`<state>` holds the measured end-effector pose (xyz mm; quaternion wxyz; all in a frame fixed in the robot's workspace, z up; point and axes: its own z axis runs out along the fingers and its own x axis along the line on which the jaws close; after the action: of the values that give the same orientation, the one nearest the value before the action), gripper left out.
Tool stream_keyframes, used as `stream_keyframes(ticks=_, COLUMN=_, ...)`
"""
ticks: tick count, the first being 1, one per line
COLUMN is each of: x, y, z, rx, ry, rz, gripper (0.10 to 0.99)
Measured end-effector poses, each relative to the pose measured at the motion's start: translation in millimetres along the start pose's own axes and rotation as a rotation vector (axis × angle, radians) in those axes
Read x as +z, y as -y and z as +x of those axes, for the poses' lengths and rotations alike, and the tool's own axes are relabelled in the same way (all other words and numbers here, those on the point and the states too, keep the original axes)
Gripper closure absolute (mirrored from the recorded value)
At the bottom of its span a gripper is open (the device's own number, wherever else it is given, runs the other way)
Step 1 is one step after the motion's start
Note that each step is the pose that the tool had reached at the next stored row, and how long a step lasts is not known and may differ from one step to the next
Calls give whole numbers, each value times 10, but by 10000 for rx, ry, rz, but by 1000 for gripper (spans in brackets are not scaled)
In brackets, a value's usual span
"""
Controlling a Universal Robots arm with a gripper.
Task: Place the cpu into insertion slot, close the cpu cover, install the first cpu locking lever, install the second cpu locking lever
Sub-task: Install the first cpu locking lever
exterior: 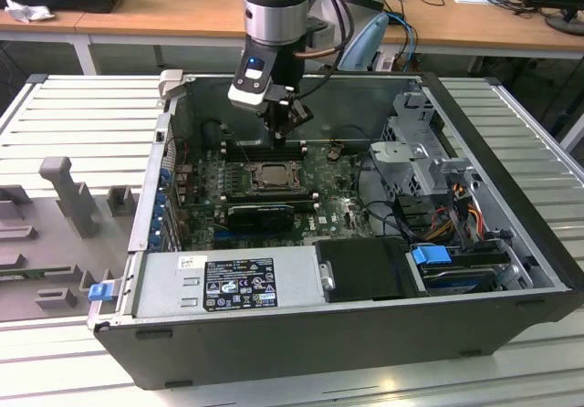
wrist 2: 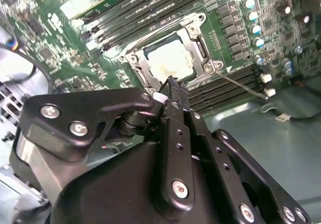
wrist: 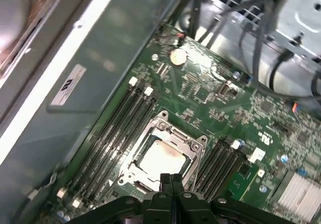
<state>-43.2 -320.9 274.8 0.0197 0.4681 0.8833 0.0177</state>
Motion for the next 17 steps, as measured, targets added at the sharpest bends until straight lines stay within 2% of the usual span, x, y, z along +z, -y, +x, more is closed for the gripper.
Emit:
stream_keyframes(ticks=9, x=16, y=1, z=1, rx=-1907, ry=-90, rz=-31, gripper=980)
stream_keyframes(ticks=17, x=15, y=1, z=0, rx=-3194, ry=-153, rz=-55, gripper=980)
